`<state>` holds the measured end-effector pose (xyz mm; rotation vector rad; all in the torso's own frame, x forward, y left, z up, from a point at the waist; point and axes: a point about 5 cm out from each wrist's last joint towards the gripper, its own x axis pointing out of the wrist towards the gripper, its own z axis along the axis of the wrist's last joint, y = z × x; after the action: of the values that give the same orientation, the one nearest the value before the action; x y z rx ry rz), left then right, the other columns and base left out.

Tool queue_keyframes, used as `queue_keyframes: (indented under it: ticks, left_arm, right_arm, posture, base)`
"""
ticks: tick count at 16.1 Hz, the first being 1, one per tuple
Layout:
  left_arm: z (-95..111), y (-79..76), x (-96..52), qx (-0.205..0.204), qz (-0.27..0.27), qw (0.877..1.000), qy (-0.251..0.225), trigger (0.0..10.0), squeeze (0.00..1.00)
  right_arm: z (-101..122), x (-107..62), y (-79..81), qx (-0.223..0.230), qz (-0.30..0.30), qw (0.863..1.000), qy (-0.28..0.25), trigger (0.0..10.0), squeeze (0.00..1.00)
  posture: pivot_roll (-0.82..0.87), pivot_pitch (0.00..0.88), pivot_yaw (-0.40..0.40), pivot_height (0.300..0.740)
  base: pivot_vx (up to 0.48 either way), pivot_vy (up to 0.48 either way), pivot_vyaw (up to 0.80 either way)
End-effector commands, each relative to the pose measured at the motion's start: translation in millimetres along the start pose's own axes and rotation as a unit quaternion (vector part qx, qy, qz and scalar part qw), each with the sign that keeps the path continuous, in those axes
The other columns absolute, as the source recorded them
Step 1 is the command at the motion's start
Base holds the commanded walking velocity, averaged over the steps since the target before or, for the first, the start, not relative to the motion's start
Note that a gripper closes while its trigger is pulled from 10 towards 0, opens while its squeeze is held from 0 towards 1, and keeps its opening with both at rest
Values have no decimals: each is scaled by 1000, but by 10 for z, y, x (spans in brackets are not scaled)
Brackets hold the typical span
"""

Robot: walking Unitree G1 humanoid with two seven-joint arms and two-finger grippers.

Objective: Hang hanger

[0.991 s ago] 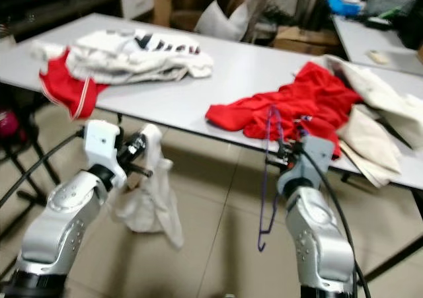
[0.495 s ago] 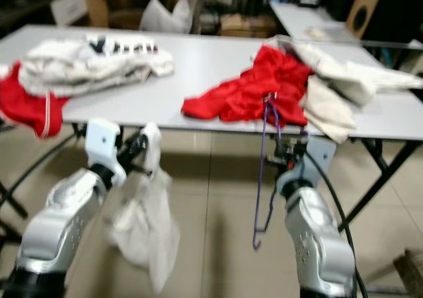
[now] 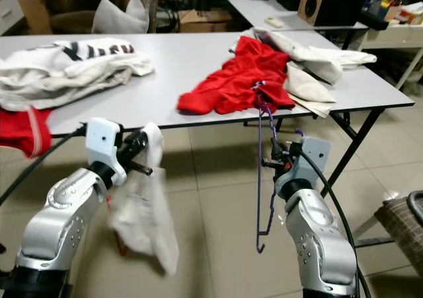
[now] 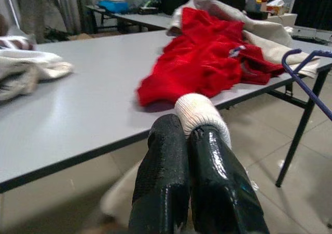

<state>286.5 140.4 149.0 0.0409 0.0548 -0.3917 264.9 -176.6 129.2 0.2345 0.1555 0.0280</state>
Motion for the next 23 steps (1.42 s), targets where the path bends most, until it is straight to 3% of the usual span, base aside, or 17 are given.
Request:
queue_keyframes:
  ticks: [1, 3, 9, 11, 18, 23]
  left_arm:
    - [52, 77, -28, 9, 12, 1000, -9, 10000, 0]
    - [51, 84, -32, 9, 12, 1000, -9, 10000, 0]
    - [161, 122, -18, -6, 23, 999, -26, 10000, 0]
    - [277, 144, 24, -4, 25, 998, -52, 10000, 0]
    - [362, 77, 91, 11, 1, 998, -60, 10000, 0]
    - [387, 78, 111, 15, -3, 998, -61, 10000, 0]
  right_arm:
    - [43, 12, 149, -11, 37, 999, -12, 10000, 0]
    - [25, 16, 187, -42, 53, 998, 2, 10000, 0]
    - [82, 28, 217, -36, 84, 996, -14, 10000, 0]
    - [140, 44, 192, -74, 90, 993, -25, 10000, 0]
    - [187, 44, 99, -17, 73, 997, -32, 10000, 0]
    - [202, 49, 77, -23, 64, 997, -38, 10000, 0]
  posture:
    - [-87, 0, -20, 740]
    - [-86, 0, -20, 740]
    - [-86, 0, -22, 740]
    - [-88, 0, -24, 740]
    - [-94, 0, -18, 740]
    - [-92, 0, -13, 740]
  base:
    - [0, 442, 0]
    - [0, 437, 0]
    - [0, 140, 0]
    - [0, 0, 0]
    - [309, 0, -114]
    - [360, 0, -480]
